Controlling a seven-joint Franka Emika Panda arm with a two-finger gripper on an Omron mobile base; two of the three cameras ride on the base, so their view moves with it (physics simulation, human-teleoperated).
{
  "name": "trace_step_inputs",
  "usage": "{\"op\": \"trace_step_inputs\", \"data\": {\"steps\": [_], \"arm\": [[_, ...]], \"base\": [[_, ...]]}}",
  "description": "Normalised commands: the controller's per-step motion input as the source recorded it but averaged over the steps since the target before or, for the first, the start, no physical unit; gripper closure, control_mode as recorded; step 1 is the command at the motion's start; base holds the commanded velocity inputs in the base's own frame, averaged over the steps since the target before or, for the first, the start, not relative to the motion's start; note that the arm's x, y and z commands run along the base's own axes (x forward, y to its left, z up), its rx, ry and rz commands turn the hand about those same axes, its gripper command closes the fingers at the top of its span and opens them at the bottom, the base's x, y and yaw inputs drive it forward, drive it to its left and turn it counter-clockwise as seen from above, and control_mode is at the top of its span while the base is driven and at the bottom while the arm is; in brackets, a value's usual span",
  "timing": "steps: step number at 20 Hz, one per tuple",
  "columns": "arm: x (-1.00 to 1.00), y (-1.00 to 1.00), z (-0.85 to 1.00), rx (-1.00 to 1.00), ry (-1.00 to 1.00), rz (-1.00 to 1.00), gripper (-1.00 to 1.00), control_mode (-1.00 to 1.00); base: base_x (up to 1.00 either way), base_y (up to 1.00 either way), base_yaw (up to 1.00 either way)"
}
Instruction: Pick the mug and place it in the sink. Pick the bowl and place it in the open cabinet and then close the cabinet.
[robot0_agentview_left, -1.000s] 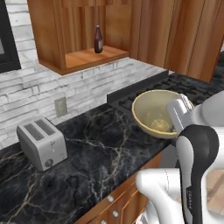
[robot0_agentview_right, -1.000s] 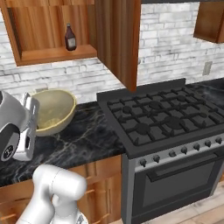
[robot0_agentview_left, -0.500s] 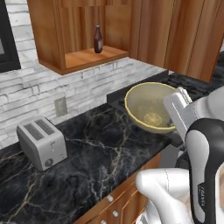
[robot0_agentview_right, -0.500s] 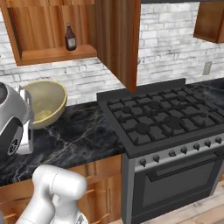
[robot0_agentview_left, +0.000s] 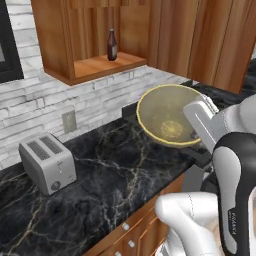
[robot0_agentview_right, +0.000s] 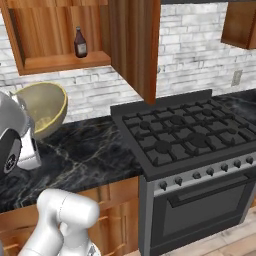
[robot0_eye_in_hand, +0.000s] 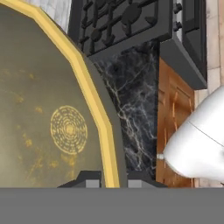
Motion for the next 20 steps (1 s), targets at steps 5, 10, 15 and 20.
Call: {"op": "trace_step_inputs", "data": {"steps": [5, 10, 15, 20], "arm": [[0.15, 0.12, 0.0, -0.09, -0.21, 0.0, 1.0, -1.0], [0.26, 0.0, 0.03, 0.03, -0.06, 0.02, 1.0, -1.0], [0.3, 0.0, 0.17, 0.03, 0.0, 0.04, 1.0, -1.0], [0.35, 0.0, 0.23, 0.0, 0.0, 0.01, 1.0, -1.0]], "base": [[0.0, 0.0, 0.0], [0.0, 0.0, 0.0], [0.0, 0.0, 0.0], [0.0, 0.0, 0.0]]}}
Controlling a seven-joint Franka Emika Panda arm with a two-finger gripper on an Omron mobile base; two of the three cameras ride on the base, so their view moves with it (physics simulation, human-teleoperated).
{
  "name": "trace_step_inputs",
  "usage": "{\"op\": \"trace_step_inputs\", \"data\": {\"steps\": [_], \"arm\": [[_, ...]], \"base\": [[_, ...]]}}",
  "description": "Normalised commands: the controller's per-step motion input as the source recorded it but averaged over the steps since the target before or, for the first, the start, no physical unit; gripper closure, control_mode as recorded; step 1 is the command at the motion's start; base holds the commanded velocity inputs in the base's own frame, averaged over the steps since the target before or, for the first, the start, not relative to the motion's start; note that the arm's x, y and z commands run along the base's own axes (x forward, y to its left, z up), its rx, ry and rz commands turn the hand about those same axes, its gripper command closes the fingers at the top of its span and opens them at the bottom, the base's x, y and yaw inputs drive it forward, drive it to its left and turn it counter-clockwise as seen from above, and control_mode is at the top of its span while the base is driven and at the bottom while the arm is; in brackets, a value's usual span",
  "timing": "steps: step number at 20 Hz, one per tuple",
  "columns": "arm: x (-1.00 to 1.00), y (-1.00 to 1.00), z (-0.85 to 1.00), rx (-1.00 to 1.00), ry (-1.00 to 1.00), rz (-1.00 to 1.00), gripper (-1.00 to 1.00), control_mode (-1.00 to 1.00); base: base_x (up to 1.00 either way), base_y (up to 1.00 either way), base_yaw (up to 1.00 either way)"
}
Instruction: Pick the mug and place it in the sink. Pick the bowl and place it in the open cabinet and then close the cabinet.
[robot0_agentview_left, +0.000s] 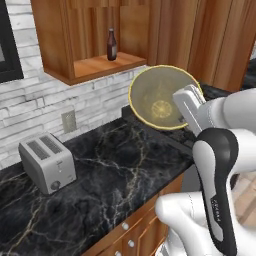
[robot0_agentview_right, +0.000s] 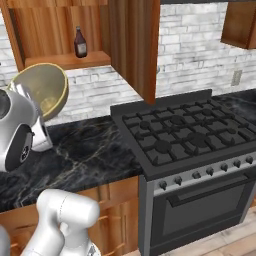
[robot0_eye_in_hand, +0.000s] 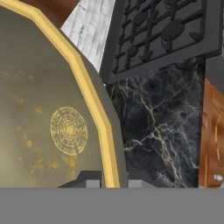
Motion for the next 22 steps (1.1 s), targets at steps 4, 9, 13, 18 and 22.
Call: {"op": "trace_step_inputs", "data": {"steps": [4, 9, 13, 18, 22], "arm": [[0.34, 0.0, 0.2, 0.01, 0.0, 0.01, 1.0, -1.0], [0.34, 0.01, 0.15, 0.04, 0.0, 0.04, 1.0, -1.0], [0.29, 0.01, 0.08, 0.09, 0.0, 0.1, 1.0, -1.0], [0.36, 0.06, 0.0, 0.12, 0.0, 0.12, 1.0, -1.0], [0.47, 0.14, 0.01, 0.08, 0.0, 0.05, 1.0, -1.0]], "base": [[0.0, 0.0, 0.0], [0.0, 0.0, 0.0], [0.0, 0.0, 0.0], [0.0, 0.0, 0.0], [0.0, 0.0, 0.0]]}}
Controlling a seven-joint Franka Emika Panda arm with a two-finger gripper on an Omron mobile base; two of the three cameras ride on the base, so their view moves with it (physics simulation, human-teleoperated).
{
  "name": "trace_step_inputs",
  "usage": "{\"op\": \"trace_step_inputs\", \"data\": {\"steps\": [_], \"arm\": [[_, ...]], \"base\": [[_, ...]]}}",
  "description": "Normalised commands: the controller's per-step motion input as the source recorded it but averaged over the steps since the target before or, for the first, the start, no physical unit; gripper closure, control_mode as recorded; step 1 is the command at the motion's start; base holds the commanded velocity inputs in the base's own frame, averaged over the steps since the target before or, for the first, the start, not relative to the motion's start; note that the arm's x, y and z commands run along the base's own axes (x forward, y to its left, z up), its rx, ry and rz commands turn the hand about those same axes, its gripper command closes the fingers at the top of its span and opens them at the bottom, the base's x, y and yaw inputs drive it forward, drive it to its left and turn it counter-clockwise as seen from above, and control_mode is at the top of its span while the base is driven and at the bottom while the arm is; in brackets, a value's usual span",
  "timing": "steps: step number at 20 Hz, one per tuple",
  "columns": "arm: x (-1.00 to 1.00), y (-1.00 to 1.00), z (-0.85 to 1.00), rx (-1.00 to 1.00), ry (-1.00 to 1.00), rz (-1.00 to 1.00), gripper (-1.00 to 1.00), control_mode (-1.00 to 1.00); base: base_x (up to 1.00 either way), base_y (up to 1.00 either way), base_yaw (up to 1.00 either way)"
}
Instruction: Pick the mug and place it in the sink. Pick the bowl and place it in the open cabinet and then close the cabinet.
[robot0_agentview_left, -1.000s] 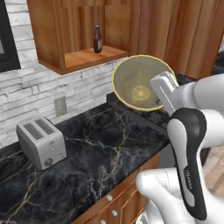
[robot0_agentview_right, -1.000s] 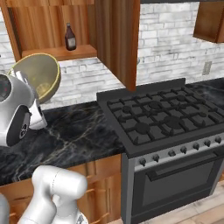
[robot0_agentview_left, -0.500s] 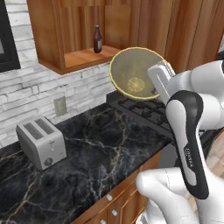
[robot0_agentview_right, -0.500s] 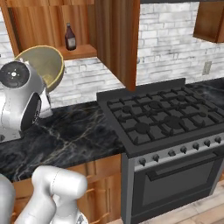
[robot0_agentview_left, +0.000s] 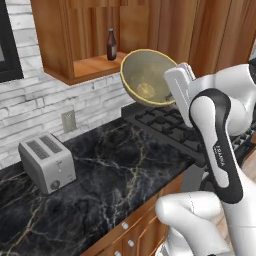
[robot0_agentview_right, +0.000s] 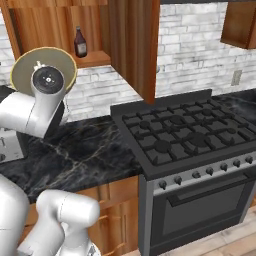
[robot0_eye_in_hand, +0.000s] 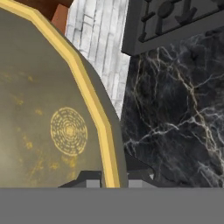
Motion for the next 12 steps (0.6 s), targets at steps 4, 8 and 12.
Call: {"op": "trace_step_inputs", "data": {"steps": [4, 8, 12], "arm": [[0.39, 0.16, 0.03, 0.01, 0.02, 0.0, 1.0, -1.0], [0.25, 0.14, 0.0, 0.0, 0.02, 0.0, 1.0, -1.0], [0.23, 0.14, 0.01, 0.0, 0.0, -0.01, 1.0, -1.0]], "base": [[0.0, 0.0, 0.0], [0.0, 0.0, 0.0], [0.0, 0.0, 0.0]]}}
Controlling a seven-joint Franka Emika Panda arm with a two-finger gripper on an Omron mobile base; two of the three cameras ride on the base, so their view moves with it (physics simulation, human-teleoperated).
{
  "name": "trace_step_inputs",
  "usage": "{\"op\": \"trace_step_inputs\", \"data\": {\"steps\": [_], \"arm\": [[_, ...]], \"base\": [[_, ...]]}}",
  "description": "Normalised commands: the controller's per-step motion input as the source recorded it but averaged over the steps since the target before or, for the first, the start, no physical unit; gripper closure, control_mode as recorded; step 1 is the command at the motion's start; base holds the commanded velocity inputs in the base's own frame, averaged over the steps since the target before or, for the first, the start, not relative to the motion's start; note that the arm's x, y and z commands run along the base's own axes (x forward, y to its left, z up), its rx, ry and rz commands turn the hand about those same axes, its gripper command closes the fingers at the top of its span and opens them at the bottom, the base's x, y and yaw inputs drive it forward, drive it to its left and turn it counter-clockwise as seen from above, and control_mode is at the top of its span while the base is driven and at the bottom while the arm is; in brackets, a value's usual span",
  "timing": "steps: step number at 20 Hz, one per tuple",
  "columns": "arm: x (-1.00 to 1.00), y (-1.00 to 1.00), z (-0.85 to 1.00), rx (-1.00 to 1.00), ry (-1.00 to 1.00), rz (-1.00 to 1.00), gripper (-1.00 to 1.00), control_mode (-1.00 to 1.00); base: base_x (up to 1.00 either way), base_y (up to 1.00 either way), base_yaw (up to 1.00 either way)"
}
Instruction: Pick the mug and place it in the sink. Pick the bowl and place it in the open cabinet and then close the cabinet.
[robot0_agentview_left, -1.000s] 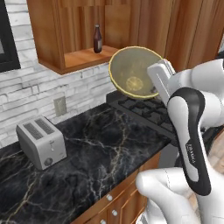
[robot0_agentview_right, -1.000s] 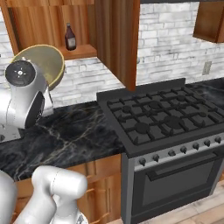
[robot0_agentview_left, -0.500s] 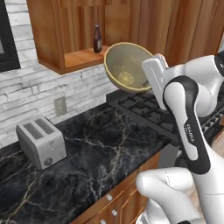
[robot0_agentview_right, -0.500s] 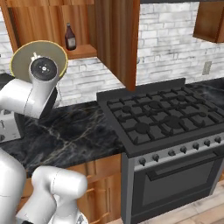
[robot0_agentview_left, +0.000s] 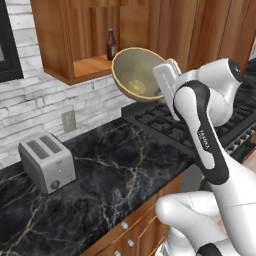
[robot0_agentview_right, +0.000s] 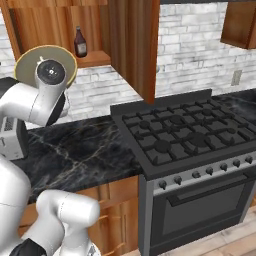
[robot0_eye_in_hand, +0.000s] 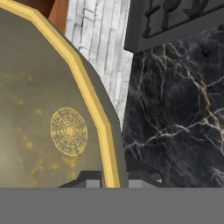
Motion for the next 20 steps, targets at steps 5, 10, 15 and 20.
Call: {"op": "trace_step_inputs", "data": {"steps": [5, 10, 15, 20], "arm": [[0.11, 0.15, 0.05, 0.0, 0.0, 0.0, 1.0, -1.0], [0.22, 0.15, 0.12, 0.0, 0.0, 0.0, 1.0, -1.0], [0.32, 0.07, 0.17, 0.0, 0.0, 0.0, 1.0, -1.0], [0.44, 0.02, 0.15, 0.01, 0.03, 0.0, 1.0, -1.0]], "base": [[0.0, 0.0, 0.0], [0.0, 0.0, 0.0], [0.0, 0.0, 0.0], [0.0, 0.0, 0.0]]}}
